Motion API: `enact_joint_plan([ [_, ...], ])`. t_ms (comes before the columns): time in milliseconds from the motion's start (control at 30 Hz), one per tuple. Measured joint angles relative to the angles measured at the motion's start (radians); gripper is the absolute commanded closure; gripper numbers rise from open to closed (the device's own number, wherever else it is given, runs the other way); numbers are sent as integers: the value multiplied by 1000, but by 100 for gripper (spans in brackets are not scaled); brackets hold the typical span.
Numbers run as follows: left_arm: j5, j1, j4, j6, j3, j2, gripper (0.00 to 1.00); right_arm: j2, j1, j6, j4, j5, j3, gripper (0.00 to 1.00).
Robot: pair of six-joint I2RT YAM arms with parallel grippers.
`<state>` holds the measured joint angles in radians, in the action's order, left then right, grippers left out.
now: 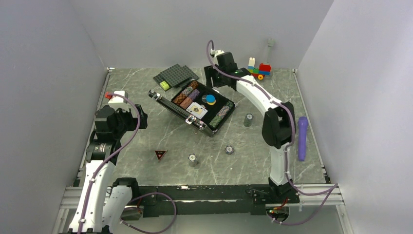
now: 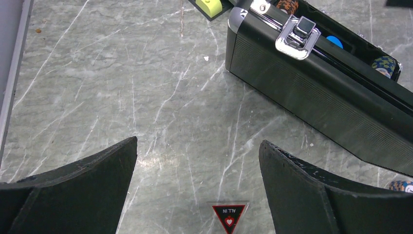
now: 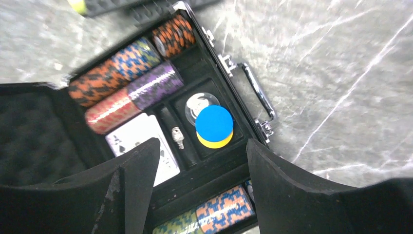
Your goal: Pack up texas hold em set
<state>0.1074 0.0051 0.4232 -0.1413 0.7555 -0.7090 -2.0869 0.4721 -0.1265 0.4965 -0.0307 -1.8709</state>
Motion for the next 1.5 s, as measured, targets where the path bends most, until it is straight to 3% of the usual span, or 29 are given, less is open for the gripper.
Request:
enact_joint_plan([
  [367, -5, -28, -3, 2, -5, 12, 6, 382, 42, -25, -35, -32, 173, 29],
  [500, -56, -103, 11, -25, -30, 18, 8, 507, 62, -43, -65, -50, 279, 28],
  [733, -217, -334, 52, -199, -90, -32, 7, 711, 58, -70, -89, -25, 496, 27],
  [1033, -317, -444, 40, -401, -280, -129, 6, 983, 57, -94, -97, 15, 737, 25],
  [1500, -348, -498, -57, -477, -316, -326, 5, 1066, 57, -130, -108, 30, 869, 24],
])
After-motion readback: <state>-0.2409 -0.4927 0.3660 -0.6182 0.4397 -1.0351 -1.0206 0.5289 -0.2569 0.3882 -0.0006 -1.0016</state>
